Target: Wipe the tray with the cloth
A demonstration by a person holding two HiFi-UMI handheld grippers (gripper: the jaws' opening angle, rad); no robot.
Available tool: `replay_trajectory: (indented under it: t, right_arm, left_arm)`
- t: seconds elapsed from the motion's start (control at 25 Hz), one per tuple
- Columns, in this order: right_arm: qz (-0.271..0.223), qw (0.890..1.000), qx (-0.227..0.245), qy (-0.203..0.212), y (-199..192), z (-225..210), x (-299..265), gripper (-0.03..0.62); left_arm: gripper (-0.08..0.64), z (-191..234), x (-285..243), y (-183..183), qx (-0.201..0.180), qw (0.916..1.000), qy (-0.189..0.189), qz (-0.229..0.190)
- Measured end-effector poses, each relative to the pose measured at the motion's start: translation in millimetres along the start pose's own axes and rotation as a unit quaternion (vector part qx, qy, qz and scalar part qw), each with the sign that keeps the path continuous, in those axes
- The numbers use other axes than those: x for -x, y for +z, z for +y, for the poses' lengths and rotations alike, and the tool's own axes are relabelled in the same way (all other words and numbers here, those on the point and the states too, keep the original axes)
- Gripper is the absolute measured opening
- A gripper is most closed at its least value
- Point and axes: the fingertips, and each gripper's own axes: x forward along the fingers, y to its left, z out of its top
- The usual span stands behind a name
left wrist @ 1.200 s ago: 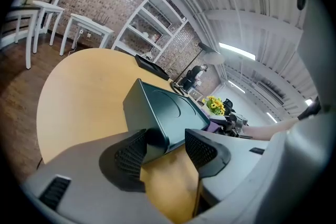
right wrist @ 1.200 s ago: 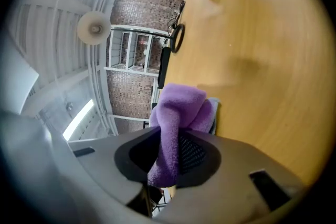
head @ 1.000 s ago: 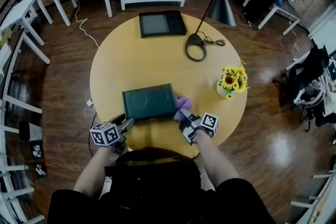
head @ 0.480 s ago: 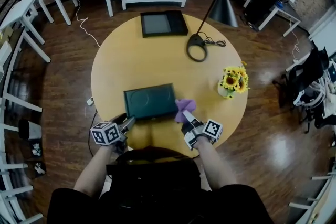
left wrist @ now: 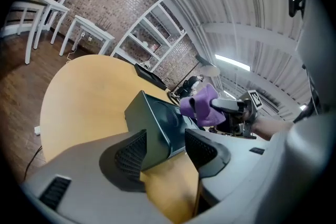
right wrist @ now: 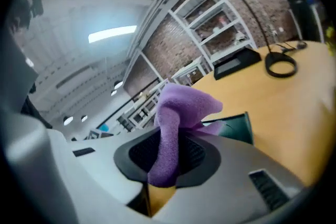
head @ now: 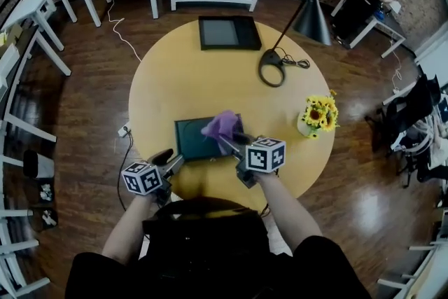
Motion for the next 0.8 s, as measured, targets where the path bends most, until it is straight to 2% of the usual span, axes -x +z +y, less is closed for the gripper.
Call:
replay_trajectory:
  t: [0.16,0.28,0.32,0.4,0.6,0.8]
  right_arm:
    - [0.077,0.990,0.116,-0.011,0,34,-76,0.077]
    - [0.136,0.970,0.197,-0.048,-14,37,-126,0.077]
    - [0.160,0.962,0.212,-0.061,-24,34,-136,0.077]
    - [0.189,0.956,0.212,-0.077,-41,28,-146,0.077]
    - [0.217,0.949,0.203,-0.104,-37,6,-127,0.076]
    - [0.225,0.955,0.151,-0.116,-36,-22,-89,0.075]
  left_arm:
    - [0.219,15,16,7,0.008,0.9999,0.006,-0.010]
    - [0.219,26,31,15,0.012,0.9996,0.014,-0.020]
    - [0.219,29,34,17,0.011,0.9995,0.018,-0.022]
    - [0.219,34,40,21,0.010,0.9992,0.026,-0.027]
    - [0.219,35,31,28,0.021,0.9992,0.020,-0.028]
    - [0.219,25,14,23,0.020,0.9997,0.005,-0.013]
